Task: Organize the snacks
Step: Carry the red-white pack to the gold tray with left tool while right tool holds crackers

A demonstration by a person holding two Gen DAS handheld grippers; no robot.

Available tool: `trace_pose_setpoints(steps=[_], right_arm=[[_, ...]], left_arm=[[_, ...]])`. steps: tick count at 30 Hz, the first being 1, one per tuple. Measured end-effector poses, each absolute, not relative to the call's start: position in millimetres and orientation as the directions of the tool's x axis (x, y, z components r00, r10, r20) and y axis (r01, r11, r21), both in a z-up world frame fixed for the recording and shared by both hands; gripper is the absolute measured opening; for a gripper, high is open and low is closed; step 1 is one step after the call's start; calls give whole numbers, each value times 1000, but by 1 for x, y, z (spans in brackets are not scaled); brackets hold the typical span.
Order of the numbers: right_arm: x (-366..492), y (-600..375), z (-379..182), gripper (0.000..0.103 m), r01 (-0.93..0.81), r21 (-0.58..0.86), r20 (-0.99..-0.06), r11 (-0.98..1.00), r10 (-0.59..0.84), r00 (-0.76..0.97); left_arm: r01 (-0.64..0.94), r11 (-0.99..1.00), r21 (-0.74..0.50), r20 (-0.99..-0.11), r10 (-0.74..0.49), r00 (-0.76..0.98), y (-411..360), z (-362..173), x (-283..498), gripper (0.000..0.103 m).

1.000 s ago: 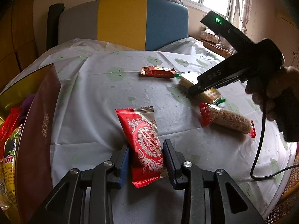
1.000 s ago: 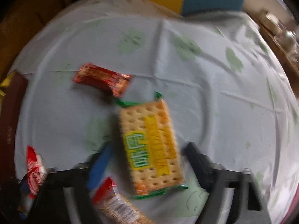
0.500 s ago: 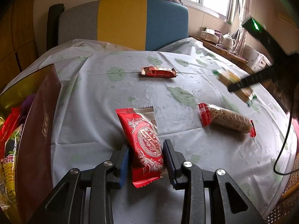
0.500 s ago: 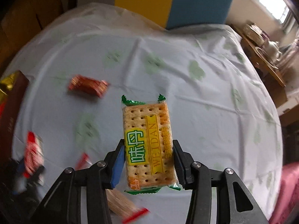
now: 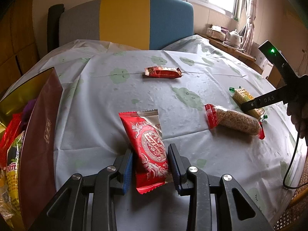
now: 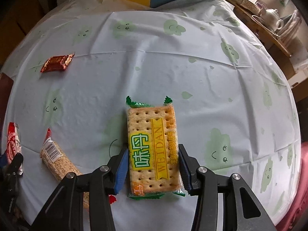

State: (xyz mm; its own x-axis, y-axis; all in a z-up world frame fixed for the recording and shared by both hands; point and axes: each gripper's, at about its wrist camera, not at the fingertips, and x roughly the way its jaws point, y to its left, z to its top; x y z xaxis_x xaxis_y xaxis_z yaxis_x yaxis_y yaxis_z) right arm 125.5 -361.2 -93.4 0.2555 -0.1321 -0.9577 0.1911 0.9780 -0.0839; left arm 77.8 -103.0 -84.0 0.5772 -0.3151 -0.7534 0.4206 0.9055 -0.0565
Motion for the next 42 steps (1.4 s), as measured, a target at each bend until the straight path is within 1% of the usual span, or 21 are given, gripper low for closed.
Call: trace_pose_setpoints(steps=[8,14,18,26,32,42], right_arm=[[125,-362,-97,49,174,-107,-955,979,-150,257],[123,-339,-98,47,107,-204,-935,973,-226,274],[121,-342,-95,47,120,-187,-938,975,-214,273],[120,-337,-96,47,108,-214,-931,971,-236,278],[117,-335,-95,47,106,-216,-930,971,-238,279],[115,-331,-93,48,100,-222,-929,970,-242,281]], left_arm=[[403,913,-62,-787,-293,542,-103,-79,79,33],[403,911,-87,-798,-306,519,-101,-73,76,30],[411,908,-82,-780,-315,540,-101,-55,70,30],[420,906,-51,-723,-323,611,-95,-8,56,30],[401,915,-52,-711,-316,628,-83,6,52,30],[365,929,-68,-701,-305,644,-63,15,50,30]])
